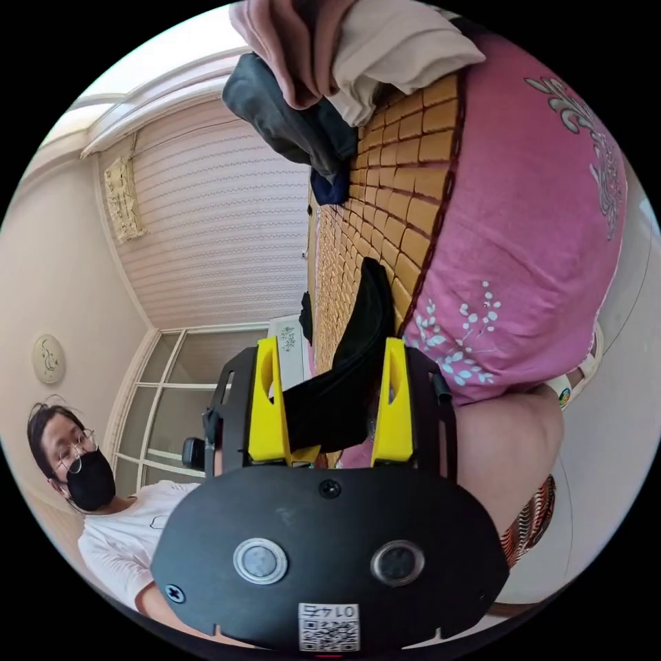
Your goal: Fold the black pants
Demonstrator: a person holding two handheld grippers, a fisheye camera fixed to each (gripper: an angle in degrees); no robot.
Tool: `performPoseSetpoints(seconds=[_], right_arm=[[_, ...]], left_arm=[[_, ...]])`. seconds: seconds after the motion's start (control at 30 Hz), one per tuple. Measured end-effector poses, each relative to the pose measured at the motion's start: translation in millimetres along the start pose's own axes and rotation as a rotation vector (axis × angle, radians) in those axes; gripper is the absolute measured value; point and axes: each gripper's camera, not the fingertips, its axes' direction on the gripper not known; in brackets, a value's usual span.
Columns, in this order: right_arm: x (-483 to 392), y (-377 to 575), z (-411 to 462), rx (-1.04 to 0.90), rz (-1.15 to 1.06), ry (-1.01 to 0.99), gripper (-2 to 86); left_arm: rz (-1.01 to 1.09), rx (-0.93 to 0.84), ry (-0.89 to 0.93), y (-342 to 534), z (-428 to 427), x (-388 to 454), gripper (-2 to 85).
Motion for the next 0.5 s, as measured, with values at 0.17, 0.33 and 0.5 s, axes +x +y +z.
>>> performPoseSetpoints(seconds=[0.17, 0.33, 0.5], right_arm=[[-19.3, -4.0, -3.1, -0.033, -0.065, 0.100, 1.9], [-70.1, -11.2, -43.7, 0.058, -0.180, -0.027, 0.9], [-168.8, -19.3, -88.2, 0.183, -0.388, -0.049, 0.8]], left_arm=[[0.047, 0.021, -0.038, 20.1, -29.3, 19.3, -0.7], [0.042, 0.181, -0.017, 16.0, -75.7, 20.9, -0.9], [-0.093, 0.459, 0.082, 3.5, -146.2, -1.0, -0.9]])
